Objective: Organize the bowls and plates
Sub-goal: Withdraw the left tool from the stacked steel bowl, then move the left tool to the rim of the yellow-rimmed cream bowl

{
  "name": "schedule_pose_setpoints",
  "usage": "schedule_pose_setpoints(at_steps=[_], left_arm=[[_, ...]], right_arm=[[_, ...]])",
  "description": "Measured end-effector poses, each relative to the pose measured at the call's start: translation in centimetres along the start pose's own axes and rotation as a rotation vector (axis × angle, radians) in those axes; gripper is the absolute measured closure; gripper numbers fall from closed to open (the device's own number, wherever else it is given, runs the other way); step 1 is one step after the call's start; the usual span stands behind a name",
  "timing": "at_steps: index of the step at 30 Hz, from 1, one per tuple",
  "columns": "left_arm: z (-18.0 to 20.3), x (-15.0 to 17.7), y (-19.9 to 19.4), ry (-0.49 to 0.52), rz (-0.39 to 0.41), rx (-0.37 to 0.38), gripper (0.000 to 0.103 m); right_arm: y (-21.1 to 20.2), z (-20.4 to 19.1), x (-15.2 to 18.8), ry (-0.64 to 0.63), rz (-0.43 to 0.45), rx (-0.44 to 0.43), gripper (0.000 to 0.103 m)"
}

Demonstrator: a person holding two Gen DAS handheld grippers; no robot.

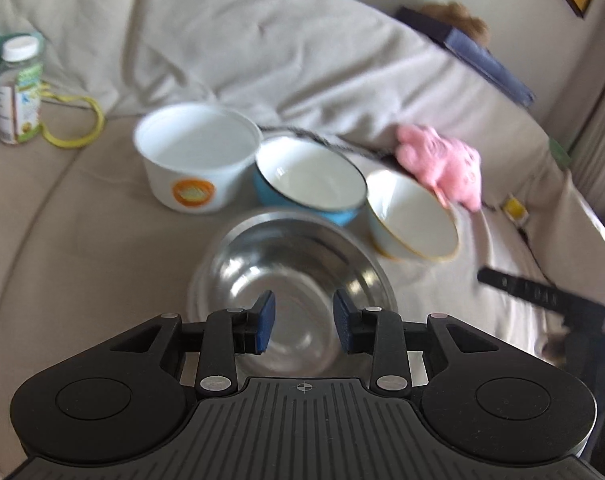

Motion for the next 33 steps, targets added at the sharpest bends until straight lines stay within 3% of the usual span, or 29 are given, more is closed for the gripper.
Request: schedule_pose_setpoints(at_steps=[5,9,11,13,15,17,20,24,25,28,30,33], left_arm=[[0.1,2.4,2.5,0.048,-0.049,-0.028,0.068],[0.4,2.1,3.1,0.051,-0.062,-0.017,0.068],[1.8,0.1,2.6,0.094,-0.029,0.023,0.068],[4.0,-2.4,3.0,0.176,-0.024,0.056,0.068],[6.6,-5.5,5.0,0.303,-0.035,0.090,0.068],[8.7,-8.6,7.5,0.433,-0.041,0.086,0.068],[11.1,-12.3,12.1,0.515,-0.104,0.089,0.068],[12.8,-15.4,17.7,0.491,-0.188,0.086,0.068],[12.9,-15.6,18.8,0.494,-0.205,0.079,0.068],[12.2,-15.8,21.6,0.491,-0.266,0.034,0.068],[11.2,-15.4,22.8,0.484,-0.303,0.011,0.068],[10.5,-14.9,24.2,0.477,-0.337,0.022,0.068]], right_arm=[[0.4,0.6,1.7,0.036,-0.049,-0.068,0.043],[1.4,0.3,3.4,0.008,-0.078,-0.038,0.043],[2.0,0.6,4.1,-0.008,-0.084,0.015,0.042],[2.6,1.4,4.3,-0.059,-0.085,0.145,0.042],[3.1,2.3,4.0,-0.119,-0.068,0.289,0.042],[3.1,2.9,3.2,-0.128,-0.035,0.334,0.035],[2.6,3.4,1.8,-0.039,0.011,0.241,0.025],[3.6,3.3,-0.9,0.171,0.037,-0.009,0.025],[4.6,3.4,-1.4,0.232,0.018,-0.051,0.028],[8.1,3.3,-2.1,0.326,-0.056,-0.126,0.055],[10.2,3.0,-2.1,0.344,-0.095,-0.144,0.056],[12.6,2.5,-1.7,0.361,-0.145,-0.179,0.070]])
Point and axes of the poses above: each gripper's, at about its wrist camera, not at the fingertips, and y roughly the way its jaws point, z to its right, x to its underside, the point moved 10 cm from there along y, roughly the way its jaws point, and after that the axes turned 4 degrees about -z, right-handed, at the moved point
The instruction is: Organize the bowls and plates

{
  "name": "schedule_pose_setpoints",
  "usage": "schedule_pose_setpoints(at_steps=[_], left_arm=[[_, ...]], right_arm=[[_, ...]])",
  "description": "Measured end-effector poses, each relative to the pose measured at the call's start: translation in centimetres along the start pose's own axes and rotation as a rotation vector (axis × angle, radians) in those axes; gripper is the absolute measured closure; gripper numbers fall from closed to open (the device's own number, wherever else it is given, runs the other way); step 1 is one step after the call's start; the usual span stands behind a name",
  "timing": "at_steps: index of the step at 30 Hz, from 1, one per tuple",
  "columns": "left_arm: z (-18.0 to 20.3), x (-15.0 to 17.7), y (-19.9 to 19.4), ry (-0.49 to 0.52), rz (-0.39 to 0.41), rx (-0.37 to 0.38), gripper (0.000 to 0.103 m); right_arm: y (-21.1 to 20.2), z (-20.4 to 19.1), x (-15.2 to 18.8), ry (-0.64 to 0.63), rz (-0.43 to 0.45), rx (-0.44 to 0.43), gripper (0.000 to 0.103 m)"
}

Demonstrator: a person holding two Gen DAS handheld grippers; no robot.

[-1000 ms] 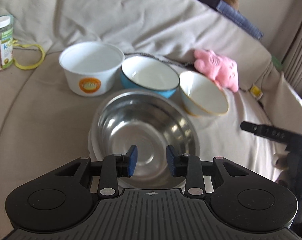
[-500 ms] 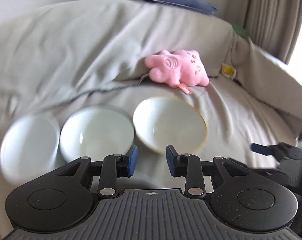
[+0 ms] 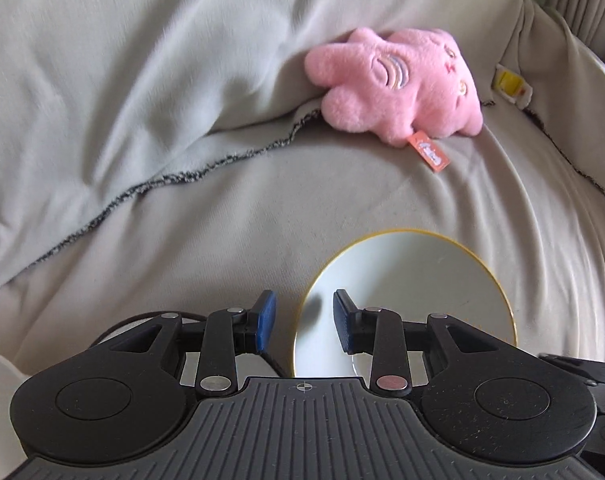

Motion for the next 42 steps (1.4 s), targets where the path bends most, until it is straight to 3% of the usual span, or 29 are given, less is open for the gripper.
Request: schedule_pose_setpoints(at_steps=[2,6,9,12,20,29,34,42], left_arm=[[-0.1,0.3,1.0,-0.012,-0.015,0.020,0.068],[0.9,0.5,1.1,-0.020,-0.021,0.044,0.065],[2.5,1.7,1.0,-0.028,-0.054,0.000,0.065],[5.3,3.5,0.6,0.045,-0.067,-0.048,0.065],[9.6,8.6,-0.6,0.060,-0.152,-0.014,0.065],[9.8,10.2,-1.2,-0.003,-0.143,-0.031,0.065],[10.0,11.4,-0.8,-0.053,-0.187,-0.024,0.067],[10.2,12.3,-1.0,-0.118,-0.198,-0.066,0.069]], right_arm=[[1.2,0.0,0.3,0.018,-0.037,-0.029,0.078],[1.3,0.1,0.4,0.018,-0.049,-0.054,0.079],[0.2,0.4,0.8,-0.018,-0.048,-0.034,0.080],[-1.6,1.1,1.8,-0.062,-0.039,0.013,0.080],[-6.2,4.4,5.0,-0.019,-0.042,0.018,0.080],[-6.9,4.8,6.2,-0.057,0.039,0.003,0.080],[-6.7,5.5,6.1,-0.033,0.032,-0.048,0.081],[-6.0,4.6,7.0,-0.115,0.030,0.005,0.080]])
Point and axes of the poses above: each gripper's, at about its wrist camera, not at the fingertips, and y roughly the way its jaws point, z to its right, x to its underside, the point moved 10 cm from there along y, roughly the way its jaws point, and after that the axes turned 4 degrees about -z, right-handed, at the moved point
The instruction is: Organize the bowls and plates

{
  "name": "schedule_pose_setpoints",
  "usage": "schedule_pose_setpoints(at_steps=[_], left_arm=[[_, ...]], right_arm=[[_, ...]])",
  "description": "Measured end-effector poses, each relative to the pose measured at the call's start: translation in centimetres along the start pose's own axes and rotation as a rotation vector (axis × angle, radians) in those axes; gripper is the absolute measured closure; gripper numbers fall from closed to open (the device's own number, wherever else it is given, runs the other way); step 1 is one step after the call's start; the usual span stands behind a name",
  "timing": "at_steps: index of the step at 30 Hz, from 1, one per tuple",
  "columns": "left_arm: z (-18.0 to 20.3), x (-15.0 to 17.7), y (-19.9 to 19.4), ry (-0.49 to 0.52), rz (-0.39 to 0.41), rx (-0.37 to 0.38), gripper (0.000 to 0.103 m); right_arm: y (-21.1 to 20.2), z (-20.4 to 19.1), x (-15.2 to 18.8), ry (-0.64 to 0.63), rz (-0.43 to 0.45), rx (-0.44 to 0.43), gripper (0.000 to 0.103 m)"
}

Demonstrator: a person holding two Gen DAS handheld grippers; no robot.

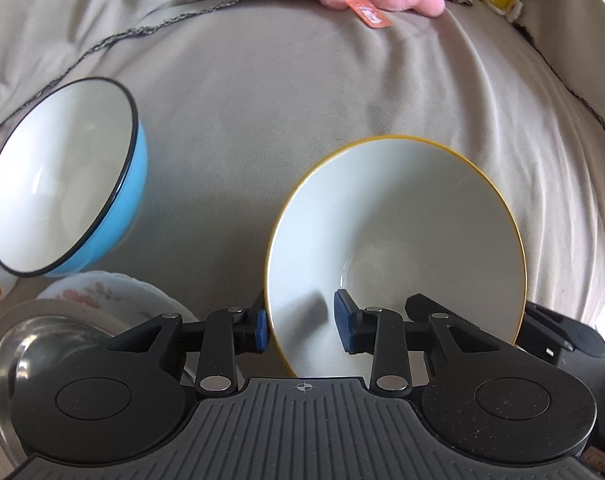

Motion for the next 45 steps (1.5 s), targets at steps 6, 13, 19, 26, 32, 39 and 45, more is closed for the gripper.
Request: schedule_pose_setpoints(at_steps=[6,13,19,26,32,39,45], left_arm=[[-0.4,0.2,-0.6,-0.033,0.023,0.009,0.075],[-0.3,0.6,-1.7,-0.023,0.057,0.027,0.075],[-1.1,0.7,-1.2,-0.038,0.062,0.045,0.075],[-1.2,0.6,-1.8,-0.053,0.087,0.083,0.075],[-1.9,0.4,-3.8,-0.061,0.153,0.106,0.075],[-3.6,0.0,-7.4,-0.078,0.294,0.169,0.075],[-5.8,0.1,-8.9,-0.104,0.356,0.261,0.075]], right_arm=[[-0.1,0.3,0.0,0.022,-0.001,-0.028,0.080],[-0.2,0.3,0.1,0.020,0.011,-0.020,0.080],[0.4,-0.2,-1.0,-0.011,0.038,0.012,0.080],[0.4,-0.2,-0.9,-0.029,0.041,0.021,0.080],[-0.5,-0.1,-1.5,0.026,0.004,-0.016,0.079],[-3.5,0.3,-3.9,0.012,0.054,0.044,0.078],[-5.7,-1.3,-6.5,-0.065,0.096,0.121,0.077]])
Point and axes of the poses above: each gripper's, at about its wrist camera, not at the fingertips, and y roughly the way its jaws point, z to its right, x to its underside, the point moved 10 cm from there along y, roughly the way its jaws point, and after that the axes turned 4 degrees about -z, right-handed, at the moved point
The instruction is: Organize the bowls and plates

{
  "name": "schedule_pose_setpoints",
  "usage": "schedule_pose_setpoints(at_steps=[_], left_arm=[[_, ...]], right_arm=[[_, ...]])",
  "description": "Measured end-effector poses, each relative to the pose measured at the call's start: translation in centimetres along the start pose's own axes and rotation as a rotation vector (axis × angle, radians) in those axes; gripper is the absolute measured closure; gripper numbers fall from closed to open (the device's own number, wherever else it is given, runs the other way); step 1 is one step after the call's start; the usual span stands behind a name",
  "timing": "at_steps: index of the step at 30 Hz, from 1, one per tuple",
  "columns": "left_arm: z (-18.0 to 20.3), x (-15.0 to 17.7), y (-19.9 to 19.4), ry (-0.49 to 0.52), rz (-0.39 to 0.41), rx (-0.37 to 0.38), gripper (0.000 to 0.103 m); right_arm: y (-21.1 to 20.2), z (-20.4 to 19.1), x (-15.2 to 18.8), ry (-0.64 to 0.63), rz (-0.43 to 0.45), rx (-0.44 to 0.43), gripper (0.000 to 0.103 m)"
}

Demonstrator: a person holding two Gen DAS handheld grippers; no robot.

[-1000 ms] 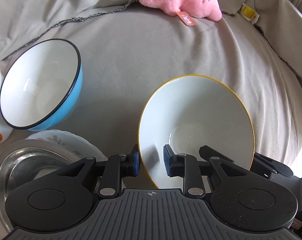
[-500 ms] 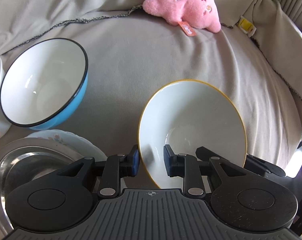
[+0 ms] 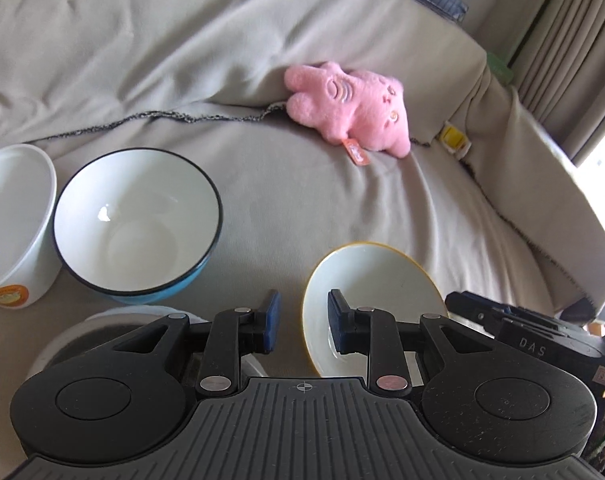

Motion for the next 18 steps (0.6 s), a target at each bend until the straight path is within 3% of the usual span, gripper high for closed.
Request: schedule_pose_setpoints(at_steps=[6,9,12,14,18], left_arm=[[-2.3,-0.6,-1.2,0.024,0.037,0.041,0.075],[-3.9,-1.3,-2.1,0.035,0.075,0.032,0.075],[-6.5,-2.5,-3.5,-0.017,0.121,0.014,0.075],[-8.6,-3.7,-4.5,-0.055,0.150,-0.011,0.075],[-12.6,-6.1,-4.8,-0.062,0.161,-0.138,0.075]], right_arm=[[-0.2,-2.8,-2.1,-0.052,0.005,0.021,0.075],[0.5,-5.3,-2.4,-0.075,-0.006,-0.002,0.069],[1.4,-7.6,-3.0,-0.097,-0.010,-0.018,0.061],[2.2,-9.0,-3.7,-0.106,-0.022,-0.037,0.053],[4.8,-11.6,-4.5,-0.131,-0.065,-0.051,0.052]])
Point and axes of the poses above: each gripper's, at about its wrist camera, not at the fingertips, and y roughly the way its jaws point, z to its right, x to its underside, the point moved 10 cm from there along y, roughly the way its jaws point, and after that the axes turned 4 degrees about -z, right-handed, at the moved point
